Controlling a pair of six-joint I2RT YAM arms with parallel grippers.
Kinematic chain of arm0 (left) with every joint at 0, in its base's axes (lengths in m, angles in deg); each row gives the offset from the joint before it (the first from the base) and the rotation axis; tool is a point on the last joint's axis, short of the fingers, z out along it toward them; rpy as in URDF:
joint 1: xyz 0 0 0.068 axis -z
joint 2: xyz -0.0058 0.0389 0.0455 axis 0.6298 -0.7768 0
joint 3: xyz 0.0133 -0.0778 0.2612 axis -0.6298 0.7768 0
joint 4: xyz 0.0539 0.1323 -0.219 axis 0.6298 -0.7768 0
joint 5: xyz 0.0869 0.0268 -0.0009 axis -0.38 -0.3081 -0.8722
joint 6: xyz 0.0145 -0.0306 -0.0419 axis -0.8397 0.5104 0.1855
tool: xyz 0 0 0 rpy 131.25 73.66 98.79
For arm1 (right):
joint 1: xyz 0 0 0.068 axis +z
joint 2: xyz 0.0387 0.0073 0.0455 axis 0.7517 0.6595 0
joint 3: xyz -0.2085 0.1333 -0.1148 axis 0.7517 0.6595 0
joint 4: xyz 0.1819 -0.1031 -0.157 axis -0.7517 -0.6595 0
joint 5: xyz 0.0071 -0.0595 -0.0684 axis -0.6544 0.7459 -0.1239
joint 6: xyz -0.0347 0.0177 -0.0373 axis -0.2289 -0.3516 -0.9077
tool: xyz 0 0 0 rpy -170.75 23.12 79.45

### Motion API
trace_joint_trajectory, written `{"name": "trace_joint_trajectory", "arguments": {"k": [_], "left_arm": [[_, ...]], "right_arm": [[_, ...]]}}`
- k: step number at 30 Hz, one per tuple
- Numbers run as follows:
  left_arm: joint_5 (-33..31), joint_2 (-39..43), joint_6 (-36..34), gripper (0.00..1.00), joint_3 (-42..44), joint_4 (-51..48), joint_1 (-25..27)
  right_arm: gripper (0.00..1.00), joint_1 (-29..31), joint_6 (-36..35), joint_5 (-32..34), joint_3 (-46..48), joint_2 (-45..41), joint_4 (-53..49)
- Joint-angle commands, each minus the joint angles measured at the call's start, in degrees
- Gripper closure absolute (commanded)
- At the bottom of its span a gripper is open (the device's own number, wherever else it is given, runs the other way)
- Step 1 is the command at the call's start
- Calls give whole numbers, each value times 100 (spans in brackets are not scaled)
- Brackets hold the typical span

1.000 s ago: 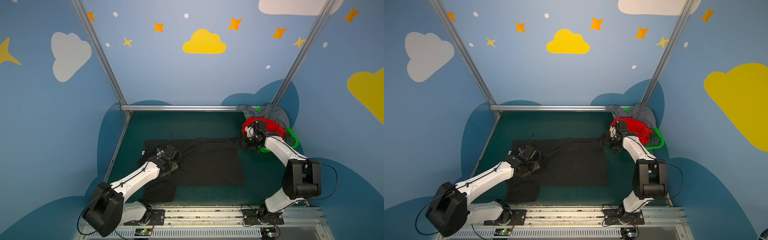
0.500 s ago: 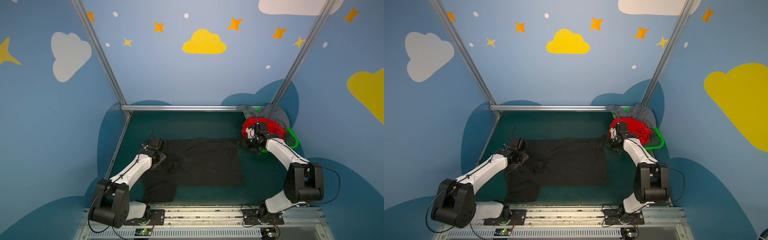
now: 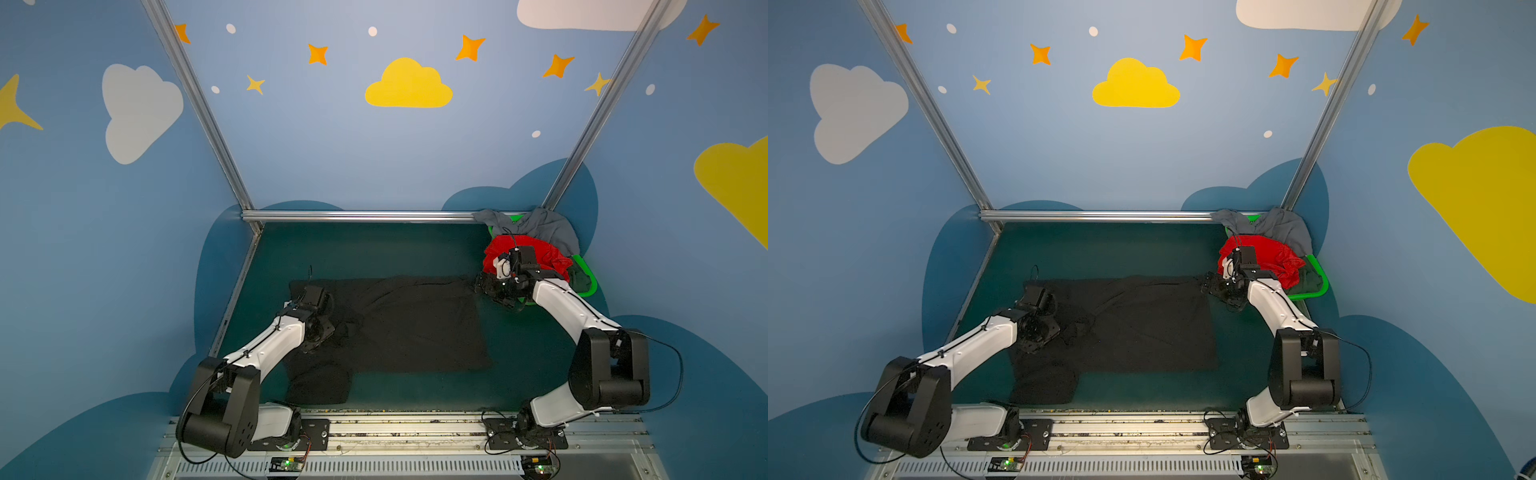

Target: Fold and stack the t-shirts

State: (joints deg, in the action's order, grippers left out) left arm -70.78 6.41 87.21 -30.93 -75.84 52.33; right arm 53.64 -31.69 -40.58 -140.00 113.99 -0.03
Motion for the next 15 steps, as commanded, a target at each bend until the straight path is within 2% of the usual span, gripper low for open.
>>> {"name": "trace_joint_trajectory", "arguments": {"k": [1, 4, 8, 11, 15], "left_arm": [[-43, 244, 20, 66, 101, -124, 10], [-70, 329, 18, 77, 113, -183, 15], [-80, 489, 78, 83, 218, -234, 50], [-15, 672, 151, 96, 422, -154, 71], [-132, 951, 321, 96, 560, -300, 147]], "right_arm": [[9, -42, -49, 62, 68, -117, -34], [9, -48, -43, 58, 57, -82, -46], [9, -53, -30, 58, 56, -81, -44], [8, -71, -30, 76, 14, -54, -59], [9, -81, -38, 59, -40, -24, -75]]}}
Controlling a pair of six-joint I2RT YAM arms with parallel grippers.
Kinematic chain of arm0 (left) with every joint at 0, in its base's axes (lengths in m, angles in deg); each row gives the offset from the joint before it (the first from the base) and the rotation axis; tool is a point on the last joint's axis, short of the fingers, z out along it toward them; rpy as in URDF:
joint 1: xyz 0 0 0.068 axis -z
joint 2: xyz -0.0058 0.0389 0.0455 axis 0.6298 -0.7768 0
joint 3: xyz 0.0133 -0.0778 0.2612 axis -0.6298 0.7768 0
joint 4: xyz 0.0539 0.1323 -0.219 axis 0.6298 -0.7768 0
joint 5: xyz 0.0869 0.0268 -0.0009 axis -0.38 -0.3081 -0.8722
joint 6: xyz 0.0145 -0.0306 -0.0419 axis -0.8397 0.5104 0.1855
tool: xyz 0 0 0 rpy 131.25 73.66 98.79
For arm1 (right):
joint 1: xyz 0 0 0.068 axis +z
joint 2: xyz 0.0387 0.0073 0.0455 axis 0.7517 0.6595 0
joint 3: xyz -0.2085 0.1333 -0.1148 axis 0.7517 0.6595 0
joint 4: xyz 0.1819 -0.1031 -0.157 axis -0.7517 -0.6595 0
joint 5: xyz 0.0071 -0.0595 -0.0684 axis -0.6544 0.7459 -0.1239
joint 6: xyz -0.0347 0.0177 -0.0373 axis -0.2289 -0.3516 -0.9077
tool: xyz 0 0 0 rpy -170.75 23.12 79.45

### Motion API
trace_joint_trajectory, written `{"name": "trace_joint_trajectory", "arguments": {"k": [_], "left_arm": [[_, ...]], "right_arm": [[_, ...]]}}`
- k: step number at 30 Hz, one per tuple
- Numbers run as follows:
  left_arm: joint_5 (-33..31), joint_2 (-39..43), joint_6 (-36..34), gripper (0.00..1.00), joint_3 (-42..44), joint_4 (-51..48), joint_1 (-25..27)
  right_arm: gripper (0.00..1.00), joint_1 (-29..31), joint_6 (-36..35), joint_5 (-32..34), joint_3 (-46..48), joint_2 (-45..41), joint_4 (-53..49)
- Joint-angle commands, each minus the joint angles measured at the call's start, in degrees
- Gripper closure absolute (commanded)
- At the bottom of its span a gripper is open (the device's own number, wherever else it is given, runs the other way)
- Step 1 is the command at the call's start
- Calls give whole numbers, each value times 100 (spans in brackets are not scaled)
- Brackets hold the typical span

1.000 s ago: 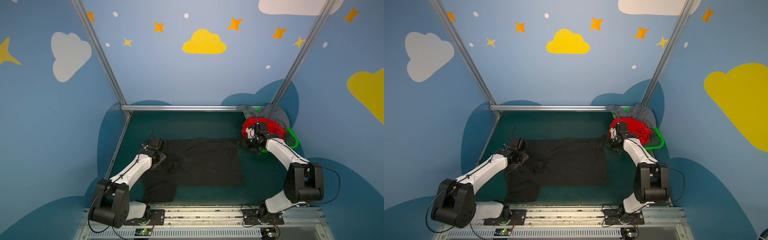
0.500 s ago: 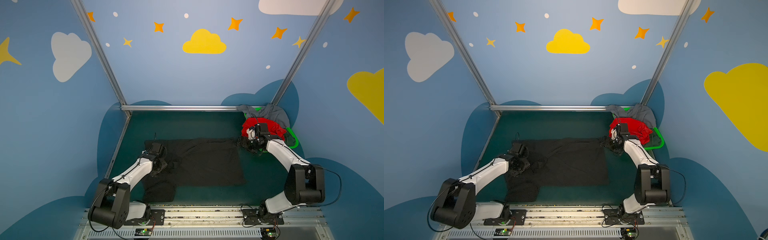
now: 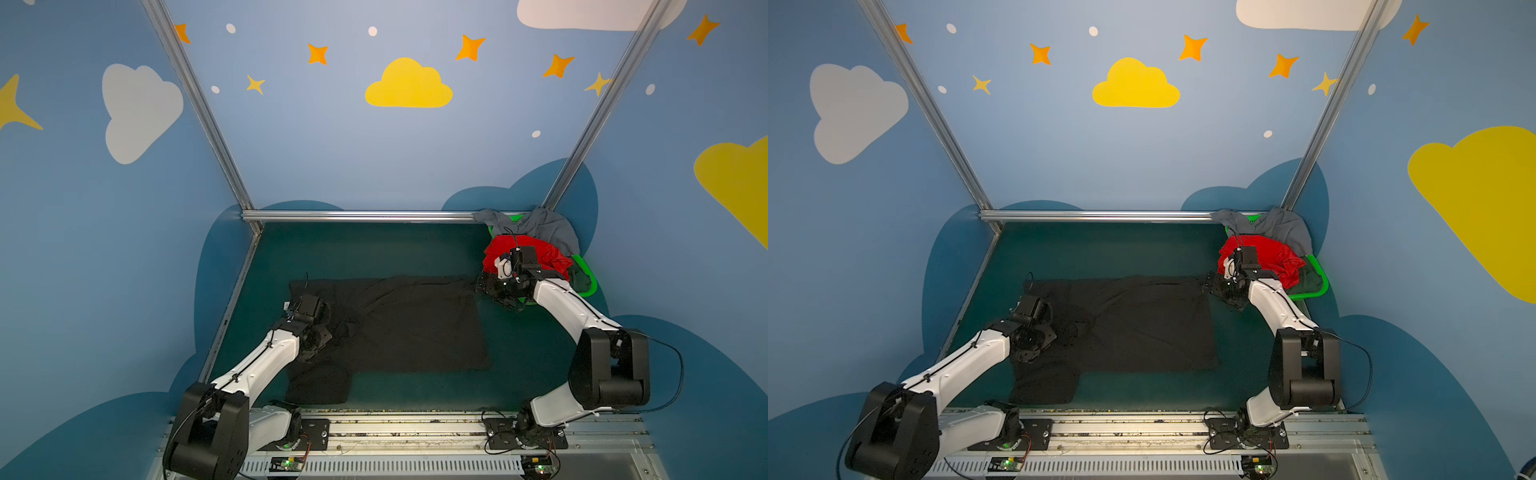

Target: Fold and stack the t-shirts

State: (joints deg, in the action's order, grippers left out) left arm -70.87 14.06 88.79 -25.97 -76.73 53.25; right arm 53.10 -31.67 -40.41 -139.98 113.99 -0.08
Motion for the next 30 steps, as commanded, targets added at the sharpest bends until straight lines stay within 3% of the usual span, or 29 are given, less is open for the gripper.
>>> {"name": "trace_joint_trajectory", "arguments": {"k": [1, 4, 7, 9, 10, 11, 17, 22, 26, 30], "left_arm": [[-187, 315, 242, 96, 113, -273, 113], [-445, 777, 539, 96, 366, -387, 377], [-630, 1328, 944, 89, 761, -502, 564], [-675, 1754, 1181, 74, 992, -579, 585], [-710, 1968, 1255, 60, 1092, -621, 589], [-741, 2143, 1286, 57, 1163, -659, 591], [-1070, 3022, 1425, 52, 1361, -721, 577], [-1056, 2933, 1385, 32, 1077, -655, 550], [-1055, 2597, 1172, 9, 582, -825, 540], [-885, 2367, 935, 0, 225, -693, 444]], "right_arm": [[9, -31, -48, 33, -47, -24, -54], [9, -37, -58, -2, -94, 10, -74], [9, -49, -89, 5, -84, 22, -93], [9, -57, -98, 14, -66, 12, -105], [9, -64, -102, 15, -58, 13, -101], [8, -80, -102, 14, -52, 11, -112], [9, -99, -53, -16, -51, 50, -140], [8, -18, -56, 113, -274, 216, -257], [9, 116, -63, 232, -674, 582, -385], [9, 320, -152, 454, -1275, 1096, -535]]}}
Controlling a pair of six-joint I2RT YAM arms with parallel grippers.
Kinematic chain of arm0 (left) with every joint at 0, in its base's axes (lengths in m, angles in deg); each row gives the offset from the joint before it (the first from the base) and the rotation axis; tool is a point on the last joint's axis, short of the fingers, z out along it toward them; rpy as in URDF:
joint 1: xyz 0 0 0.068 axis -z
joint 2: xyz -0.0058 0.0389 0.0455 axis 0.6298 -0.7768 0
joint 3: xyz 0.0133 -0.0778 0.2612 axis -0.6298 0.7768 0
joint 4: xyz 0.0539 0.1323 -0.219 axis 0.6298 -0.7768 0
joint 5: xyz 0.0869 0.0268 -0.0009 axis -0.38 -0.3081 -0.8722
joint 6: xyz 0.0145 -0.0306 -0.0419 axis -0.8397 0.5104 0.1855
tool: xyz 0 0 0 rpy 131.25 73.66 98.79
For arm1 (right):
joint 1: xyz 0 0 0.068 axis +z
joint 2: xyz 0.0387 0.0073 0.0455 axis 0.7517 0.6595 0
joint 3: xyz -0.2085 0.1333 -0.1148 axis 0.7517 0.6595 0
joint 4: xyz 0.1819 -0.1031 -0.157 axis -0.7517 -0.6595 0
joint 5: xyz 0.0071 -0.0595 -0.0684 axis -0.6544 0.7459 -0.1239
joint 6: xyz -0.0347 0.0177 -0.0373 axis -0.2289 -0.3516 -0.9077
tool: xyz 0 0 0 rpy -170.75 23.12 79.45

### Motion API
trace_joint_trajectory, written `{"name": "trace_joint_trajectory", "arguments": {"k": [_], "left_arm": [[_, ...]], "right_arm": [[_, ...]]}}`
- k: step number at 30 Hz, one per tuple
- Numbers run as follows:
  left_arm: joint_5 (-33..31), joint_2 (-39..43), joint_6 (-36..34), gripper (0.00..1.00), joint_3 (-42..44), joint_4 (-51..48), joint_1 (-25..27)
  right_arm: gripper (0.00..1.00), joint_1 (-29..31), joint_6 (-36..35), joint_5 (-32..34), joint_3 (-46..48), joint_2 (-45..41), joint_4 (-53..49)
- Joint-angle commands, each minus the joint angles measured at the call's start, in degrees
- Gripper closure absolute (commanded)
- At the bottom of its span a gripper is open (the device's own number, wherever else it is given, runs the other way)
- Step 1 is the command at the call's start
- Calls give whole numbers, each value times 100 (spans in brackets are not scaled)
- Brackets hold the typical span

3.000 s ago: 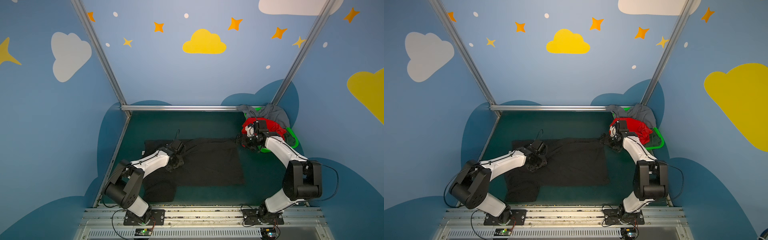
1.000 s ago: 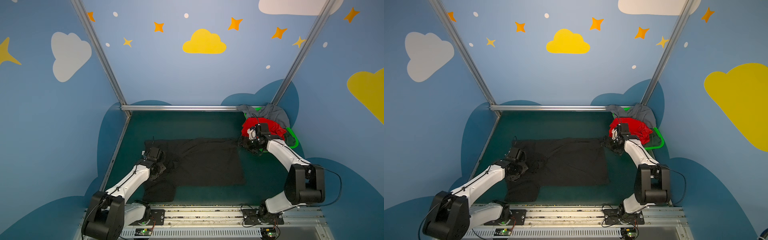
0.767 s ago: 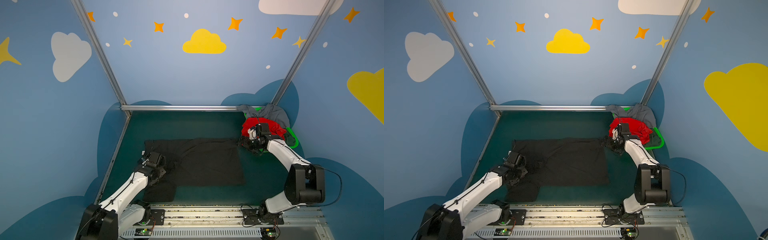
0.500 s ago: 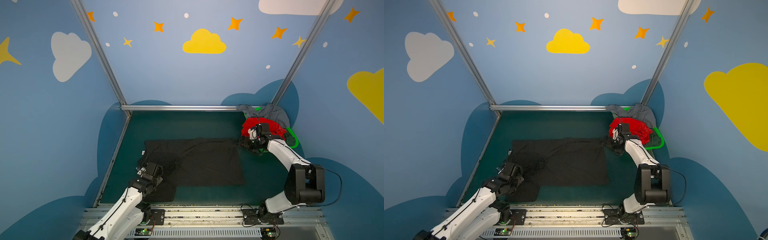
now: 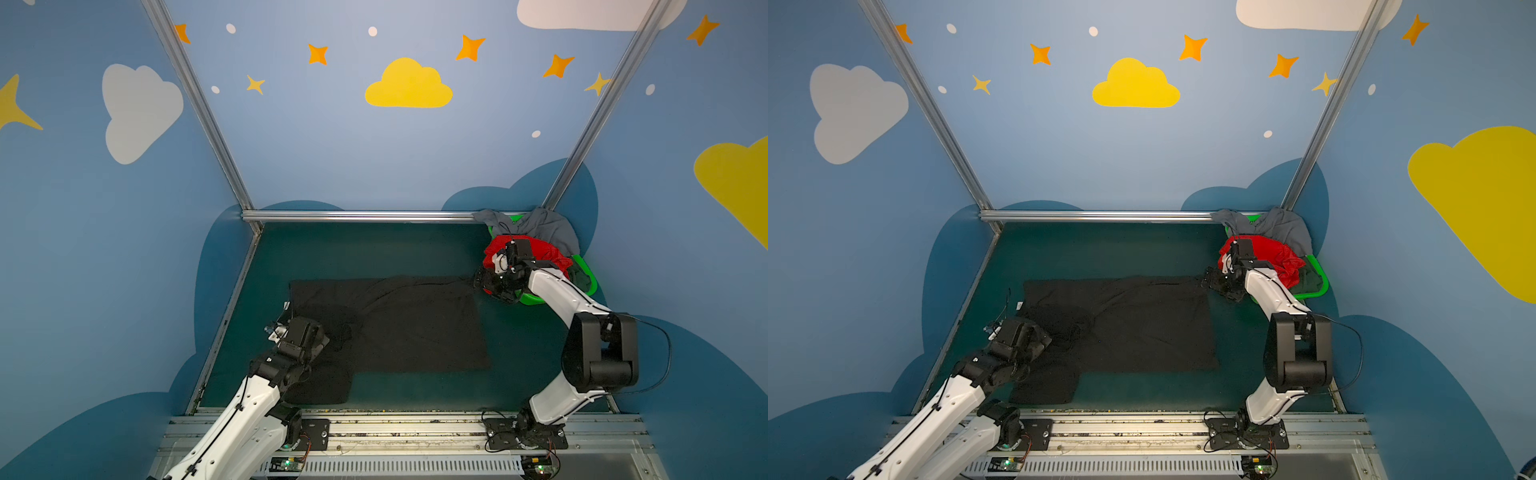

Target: Fold and stack the t-shirts

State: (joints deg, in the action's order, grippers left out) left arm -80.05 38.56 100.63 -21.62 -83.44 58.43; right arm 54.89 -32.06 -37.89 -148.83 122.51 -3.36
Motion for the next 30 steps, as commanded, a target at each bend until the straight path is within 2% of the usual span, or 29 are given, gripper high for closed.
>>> {"name": "trace_joint_trajectory", "arguments": {"k": [1, 6, 12, 15, 20, 23, 28, 30], "left_arm": [[116, -135, -298, 0, -260, 44, -109], [736, -564, -449, 0, -302, 529, -432], [943, -1213, -693, 0, -397, 865, -489], [1127, -1489, -710, 0, -391, 1084, -566], [1258, -1884, -690, 0, -478, 1350, -663], [1285, -2072, -724, 0, -636, 1332, -694], [1398, -2319, -734, 0, -711, 1448, -742], [1422, -2426, -709, 0, -708, 1449, -758]], "right_arm": [[9, 193, -125, 275, -519, 348, -230], [15, 412, -212, 427, -1203, 1023, -467], [33, 535, -247, 735, -1420, 1406, -537], [44, 553, -280, 834, -1458, 1512, -619], [48, 577, -324, 985, -1276, 1520, -554], [53, 575, -364, 889, -1181, 1503, -437], [72, 580, -369, 771, -1145, 1545, -309], [75, 579, -353, 733, -1170, 1588, -301]]}}
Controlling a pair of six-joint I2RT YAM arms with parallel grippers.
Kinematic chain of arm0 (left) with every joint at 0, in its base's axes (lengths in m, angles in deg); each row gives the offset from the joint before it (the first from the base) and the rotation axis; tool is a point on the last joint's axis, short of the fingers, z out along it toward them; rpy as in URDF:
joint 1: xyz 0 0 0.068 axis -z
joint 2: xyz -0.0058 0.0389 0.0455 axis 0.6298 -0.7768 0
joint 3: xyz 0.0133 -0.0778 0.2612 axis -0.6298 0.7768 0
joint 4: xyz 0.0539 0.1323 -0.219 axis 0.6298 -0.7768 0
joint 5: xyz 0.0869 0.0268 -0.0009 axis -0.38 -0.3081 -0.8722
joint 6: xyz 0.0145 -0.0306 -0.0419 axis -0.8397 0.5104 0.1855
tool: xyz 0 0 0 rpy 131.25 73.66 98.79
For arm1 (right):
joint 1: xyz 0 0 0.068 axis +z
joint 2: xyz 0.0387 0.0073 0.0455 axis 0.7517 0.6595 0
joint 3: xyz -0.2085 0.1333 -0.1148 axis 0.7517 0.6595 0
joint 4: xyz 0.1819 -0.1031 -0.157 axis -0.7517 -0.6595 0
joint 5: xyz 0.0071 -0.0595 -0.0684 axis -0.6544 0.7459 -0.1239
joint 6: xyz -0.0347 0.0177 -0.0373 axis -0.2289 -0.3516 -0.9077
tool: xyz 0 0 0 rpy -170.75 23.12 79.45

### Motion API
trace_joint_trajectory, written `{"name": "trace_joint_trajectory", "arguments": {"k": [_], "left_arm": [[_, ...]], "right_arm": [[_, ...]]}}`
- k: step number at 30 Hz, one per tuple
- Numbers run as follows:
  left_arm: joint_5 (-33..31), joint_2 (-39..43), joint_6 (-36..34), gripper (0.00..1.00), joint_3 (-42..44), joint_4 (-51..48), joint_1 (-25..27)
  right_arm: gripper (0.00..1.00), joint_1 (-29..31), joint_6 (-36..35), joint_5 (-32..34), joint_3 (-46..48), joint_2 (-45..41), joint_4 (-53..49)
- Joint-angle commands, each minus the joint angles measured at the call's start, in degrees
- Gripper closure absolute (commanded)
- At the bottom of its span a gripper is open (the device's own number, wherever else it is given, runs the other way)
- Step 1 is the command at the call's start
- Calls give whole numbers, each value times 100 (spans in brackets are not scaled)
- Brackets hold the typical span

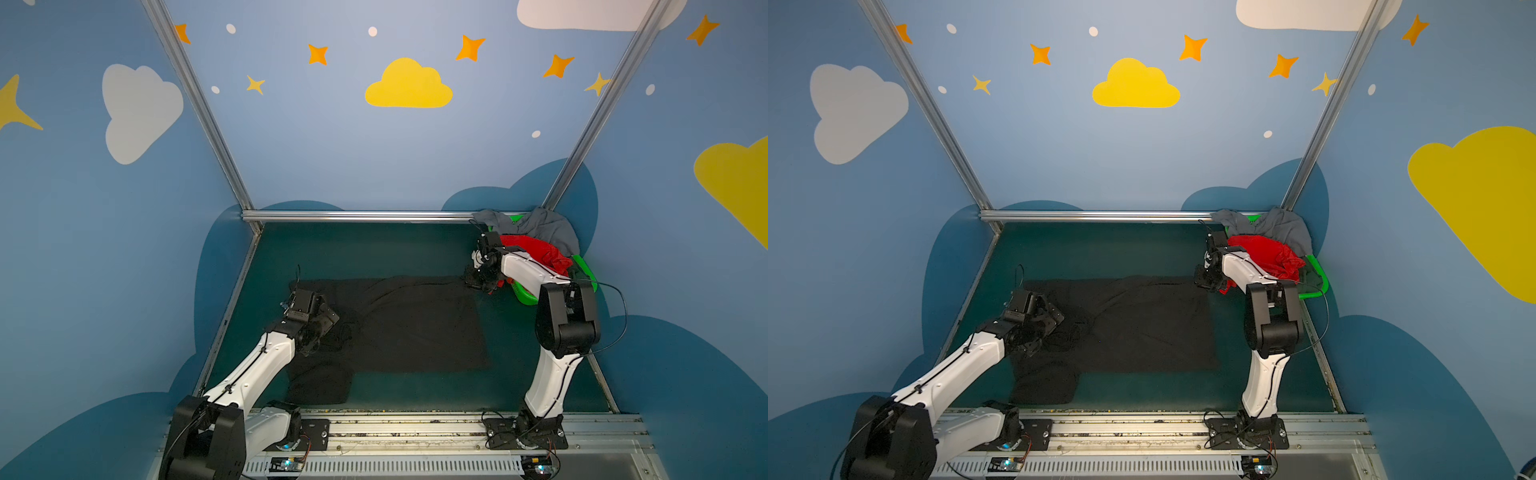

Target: Fold and stack the t-shirts

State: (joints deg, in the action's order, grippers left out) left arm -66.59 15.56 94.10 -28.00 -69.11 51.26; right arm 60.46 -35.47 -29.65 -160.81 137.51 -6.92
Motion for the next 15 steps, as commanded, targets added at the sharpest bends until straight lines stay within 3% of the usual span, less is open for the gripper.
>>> {"name": "trace_joint_trajectory", "arguments": {"k": [1, 5, 7, 10, 15], "left_arm": [[79, -172, -41, 1, -79, -32, -52], [68, -229, -150, 5, -100, -205, -72], [63, -164, -160, 14, -36, -201, -80], [54, -78, -116, 32, 104, -134, -91], [131, -196, -128, 54, 219, 30, -108]], "right_arm": [[75, 22, -14, -107, 21, 101, 54], [85, 3, -13, -121, -22, 120, 63], [87, -10, -12, -155, -31, 107, 75], [99, -1, -12, -213, -21, 78, 99], [100, -4, 14, -287, 44, -7, 160]]}}
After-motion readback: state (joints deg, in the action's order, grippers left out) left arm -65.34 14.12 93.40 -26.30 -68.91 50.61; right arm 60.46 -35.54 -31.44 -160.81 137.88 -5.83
